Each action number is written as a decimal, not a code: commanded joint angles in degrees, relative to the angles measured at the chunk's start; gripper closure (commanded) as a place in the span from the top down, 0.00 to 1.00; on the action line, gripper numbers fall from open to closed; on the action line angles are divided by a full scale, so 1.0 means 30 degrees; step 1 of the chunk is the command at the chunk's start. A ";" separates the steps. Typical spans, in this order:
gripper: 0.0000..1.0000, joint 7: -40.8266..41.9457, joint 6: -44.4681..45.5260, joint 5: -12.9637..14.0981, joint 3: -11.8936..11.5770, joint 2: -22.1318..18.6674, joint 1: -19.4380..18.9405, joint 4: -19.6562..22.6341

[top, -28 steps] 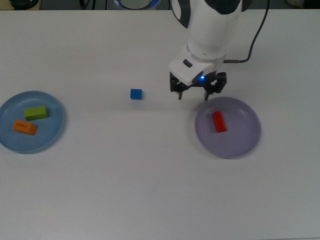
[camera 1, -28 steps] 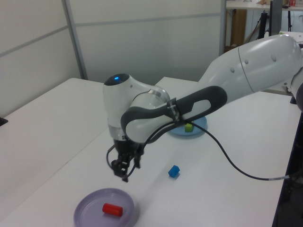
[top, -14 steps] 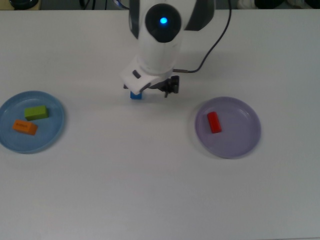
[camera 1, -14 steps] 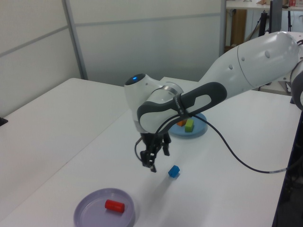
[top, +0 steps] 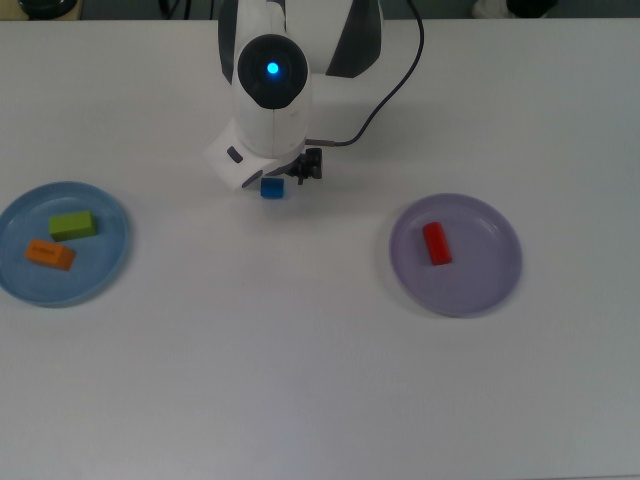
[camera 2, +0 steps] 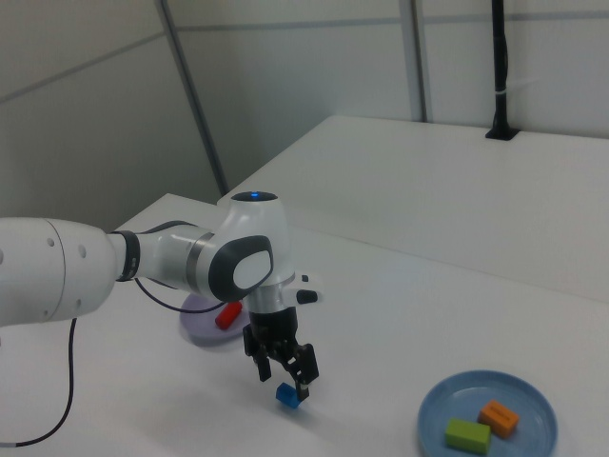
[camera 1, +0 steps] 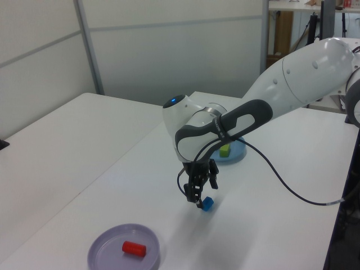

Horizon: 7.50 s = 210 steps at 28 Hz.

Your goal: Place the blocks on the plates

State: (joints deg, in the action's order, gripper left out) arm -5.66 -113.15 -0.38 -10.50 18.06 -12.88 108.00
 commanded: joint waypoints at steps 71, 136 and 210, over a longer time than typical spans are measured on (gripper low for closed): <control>1.00 -0.6727 -0.5468 -0.3215 0.4524 0.3325 -0.2710 -0.4741; 1.00 0.0712 0.5313 0.0445 0.1770 -0.8365 0.4145 -0.2863; 1.00 0.0685 0.8536 -0.0168 0.2122 -0.6402 0.3970 -0.6059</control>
State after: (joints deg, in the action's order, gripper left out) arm -4.81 -89.27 -1.70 -4.13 -1.29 -0.93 90.39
